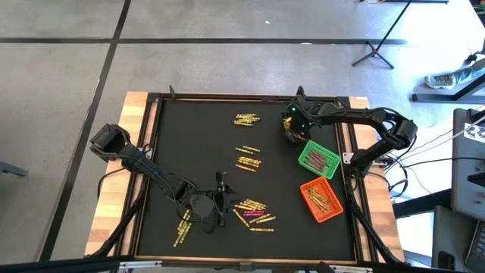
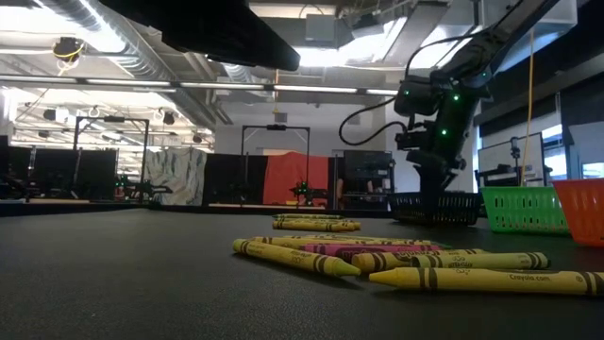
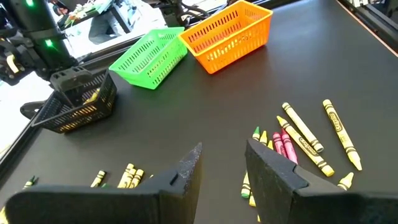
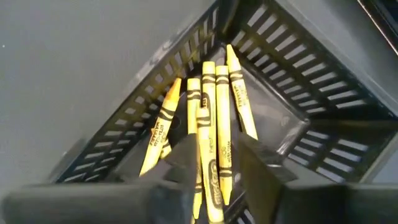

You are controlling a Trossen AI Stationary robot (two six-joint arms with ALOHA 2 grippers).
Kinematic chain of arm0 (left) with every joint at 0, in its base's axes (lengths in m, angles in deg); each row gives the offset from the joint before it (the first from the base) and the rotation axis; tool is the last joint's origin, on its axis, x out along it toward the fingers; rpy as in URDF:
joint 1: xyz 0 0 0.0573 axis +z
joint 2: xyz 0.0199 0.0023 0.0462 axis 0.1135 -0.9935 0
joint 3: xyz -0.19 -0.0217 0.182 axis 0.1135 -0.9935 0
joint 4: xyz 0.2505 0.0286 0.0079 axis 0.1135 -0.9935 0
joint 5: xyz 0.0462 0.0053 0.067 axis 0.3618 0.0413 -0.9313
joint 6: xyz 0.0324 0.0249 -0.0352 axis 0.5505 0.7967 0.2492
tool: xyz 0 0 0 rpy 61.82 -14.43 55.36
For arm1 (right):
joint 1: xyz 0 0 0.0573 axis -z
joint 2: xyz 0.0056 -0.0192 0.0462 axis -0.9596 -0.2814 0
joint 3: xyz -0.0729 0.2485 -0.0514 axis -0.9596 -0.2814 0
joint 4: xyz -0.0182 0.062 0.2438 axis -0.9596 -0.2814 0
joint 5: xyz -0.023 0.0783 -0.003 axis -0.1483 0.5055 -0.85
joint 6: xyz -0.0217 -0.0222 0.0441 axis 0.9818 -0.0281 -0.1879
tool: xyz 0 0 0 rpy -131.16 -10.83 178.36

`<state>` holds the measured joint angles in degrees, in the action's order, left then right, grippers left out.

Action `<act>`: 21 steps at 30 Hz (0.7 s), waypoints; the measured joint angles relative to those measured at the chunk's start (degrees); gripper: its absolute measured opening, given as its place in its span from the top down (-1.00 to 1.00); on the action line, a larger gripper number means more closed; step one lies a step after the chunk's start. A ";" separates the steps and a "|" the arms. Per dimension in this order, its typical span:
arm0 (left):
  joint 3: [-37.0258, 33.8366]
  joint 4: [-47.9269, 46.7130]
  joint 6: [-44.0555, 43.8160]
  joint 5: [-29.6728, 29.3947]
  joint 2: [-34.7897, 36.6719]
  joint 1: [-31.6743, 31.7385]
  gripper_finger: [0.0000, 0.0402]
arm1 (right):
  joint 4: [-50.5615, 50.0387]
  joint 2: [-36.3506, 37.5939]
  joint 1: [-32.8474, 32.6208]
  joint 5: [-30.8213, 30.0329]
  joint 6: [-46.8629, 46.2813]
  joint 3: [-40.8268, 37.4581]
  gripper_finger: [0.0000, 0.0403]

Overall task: Sort crayons
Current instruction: Put the yellow crayon into the black basket

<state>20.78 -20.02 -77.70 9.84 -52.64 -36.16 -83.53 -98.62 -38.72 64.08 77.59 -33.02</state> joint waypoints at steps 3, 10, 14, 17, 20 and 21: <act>0.00 0.00 0.02 0.00 0.00 0.02 0.46 | -0.35 0.01 -0.04 0.06 0.39 0.02 0.25; 0.00 1.00 0.52 -0.04 0.00 0.02 0.46 | -2.61 5.94 -2.15 -0.31 1.53 0.44 0.05; 0.00 0.89 -1.87 -1.30 -0.02 0.01 0.46 | 0.30 13.35 -7.52 0.06 1.50 0.44 0.08; 0.37 -3.92 -8.58 -1.47 0.70 0.28 0.46 | 5.60 18.13 -12.95 0.02 2.09 -0.23 0.13; 2.86 -13.82 -19.56 1.61 2.54 0.55 0.46 | 14.15 21.96 -18.58 -0.36 4.01 -2.77 0.17; 3.77 -17.83 -23.27 3.17 3.22 0.55 0.46 | 17.66 22.78 -20.33 -0.38 4.61 -3.90 0.19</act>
<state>24.55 -37.85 -100.97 13.02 -49.42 -35.62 -65.88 -75.85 -59.04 63.70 82.20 -36.92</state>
